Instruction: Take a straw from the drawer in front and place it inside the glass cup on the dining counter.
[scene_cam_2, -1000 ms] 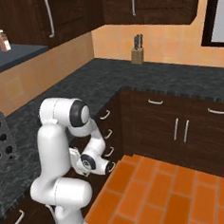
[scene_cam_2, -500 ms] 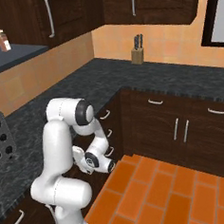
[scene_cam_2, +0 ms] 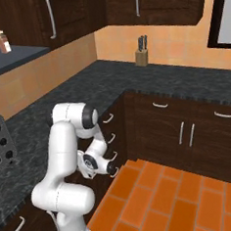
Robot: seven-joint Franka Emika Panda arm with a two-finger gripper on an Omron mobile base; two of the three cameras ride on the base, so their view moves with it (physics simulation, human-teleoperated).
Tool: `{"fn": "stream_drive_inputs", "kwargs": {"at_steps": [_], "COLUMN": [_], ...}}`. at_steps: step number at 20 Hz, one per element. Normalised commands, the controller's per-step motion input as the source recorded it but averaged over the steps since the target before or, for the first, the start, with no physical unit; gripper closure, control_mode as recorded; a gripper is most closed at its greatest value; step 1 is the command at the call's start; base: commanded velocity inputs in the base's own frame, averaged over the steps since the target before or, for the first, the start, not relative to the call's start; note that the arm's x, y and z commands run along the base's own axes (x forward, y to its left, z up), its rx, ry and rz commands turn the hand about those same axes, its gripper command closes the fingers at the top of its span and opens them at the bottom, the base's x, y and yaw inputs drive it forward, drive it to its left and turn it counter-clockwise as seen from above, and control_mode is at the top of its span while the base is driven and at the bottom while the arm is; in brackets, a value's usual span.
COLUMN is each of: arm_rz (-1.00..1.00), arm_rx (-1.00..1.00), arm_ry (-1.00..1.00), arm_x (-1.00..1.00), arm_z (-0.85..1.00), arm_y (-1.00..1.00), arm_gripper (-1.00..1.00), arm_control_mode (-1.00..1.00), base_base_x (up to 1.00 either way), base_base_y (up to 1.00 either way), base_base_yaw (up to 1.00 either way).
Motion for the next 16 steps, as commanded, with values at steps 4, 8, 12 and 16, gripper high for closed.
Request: {"fn": "stream_drive_inputs", "kwargs": {"at_steps": [4, 8, 12, 16], "arm_rz": [0.0, 0.0, 0.0, 0.0], "arm_rx": [-0.02, 0.0, 0.0, 0.0], "arm_ry": [0.1, 0.04, 0.0, 0.0], "arm_x": [0.36, 0.1, -0.04, -0.21], "arm_z": [-0.47, -0.29, -0.01, 0.02], "arm_y": [0.31, 0.39, 0.03, -0.24], "arm_gripper": [-1.0, 1.0, 1.0, 1.0], "arm_control_mode": [-1.0, -1.0, -1.0, -1.0], "base_base_x": [0.0, 0.0, 0.0, 0.0], "base_base_y": [0.0, 0.0, 0.0, 0.0], "base_base_yaw": [0.0, 0.0, 0.0, 0.0]}}
